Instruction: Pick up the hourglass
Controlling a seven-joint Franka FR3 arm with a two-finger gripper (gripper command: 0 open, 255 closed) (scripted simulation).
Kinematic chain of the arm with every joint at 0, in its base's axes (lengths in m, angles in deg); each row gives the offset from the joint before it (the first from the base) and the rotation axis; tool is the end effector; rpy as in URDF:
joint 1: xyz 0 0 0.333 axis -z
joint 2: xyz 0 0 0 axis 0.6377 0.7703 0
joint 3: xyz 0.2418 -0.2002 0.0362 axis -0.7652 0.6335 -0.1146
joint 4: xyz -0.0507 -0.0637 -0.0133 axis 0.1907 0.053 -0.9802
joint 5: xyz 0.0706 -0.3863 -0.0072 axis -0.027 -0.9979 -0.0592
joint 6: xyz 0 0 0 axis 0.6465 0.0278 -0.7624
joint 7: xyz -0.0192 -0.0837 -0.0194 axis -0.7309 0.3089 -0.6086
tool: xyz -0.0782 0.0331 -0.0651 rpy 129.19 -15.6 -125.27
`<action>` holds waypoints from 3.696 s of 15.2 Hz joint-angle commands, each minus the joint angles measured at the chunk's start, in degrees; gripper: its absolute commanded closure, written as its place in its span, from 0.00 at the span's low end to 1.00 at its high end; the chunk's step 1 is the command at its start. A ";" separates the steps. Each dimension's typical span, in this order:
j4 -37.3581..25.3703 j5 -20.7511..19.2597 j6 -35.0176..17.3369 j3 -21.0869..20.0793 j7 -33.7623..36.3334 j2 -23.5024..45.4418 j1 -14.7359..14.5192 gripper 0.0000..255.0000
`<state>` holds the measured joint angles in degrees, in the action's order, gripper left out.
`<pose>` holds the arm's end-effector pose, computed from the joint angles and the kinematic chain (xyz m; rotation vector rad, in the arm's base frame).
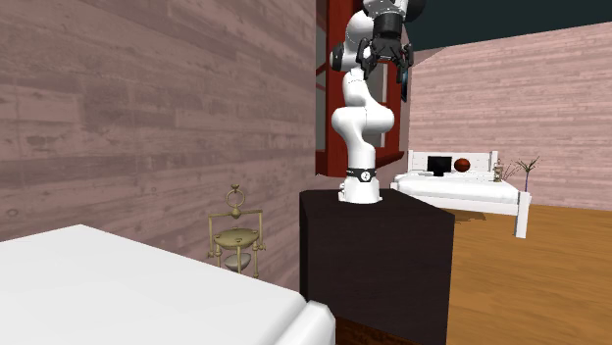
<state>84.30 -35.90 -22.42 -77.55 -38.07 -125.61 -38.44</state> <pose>0.3303 -0.0395 0.5694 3.0603 -0.0168 0.0706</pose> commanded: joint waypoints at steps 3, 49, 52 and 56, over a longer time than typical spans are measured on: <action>1.06 -1.30 -2.37 2.52 -3.03 1.20 0.62 0.00; -31.01 24.70 -33.29 26.58 -66.90 71.51 13.98 1.00; -31.00 24.69 -33.29 26.57 -66.87 71.50 13.95 1.00; -30.98 24.68 -33.28 26.59 -66.86 71.47 13.94 1.00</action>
<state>53.28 -11.22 -55.71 -50.95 -104.94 -54.16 -24.49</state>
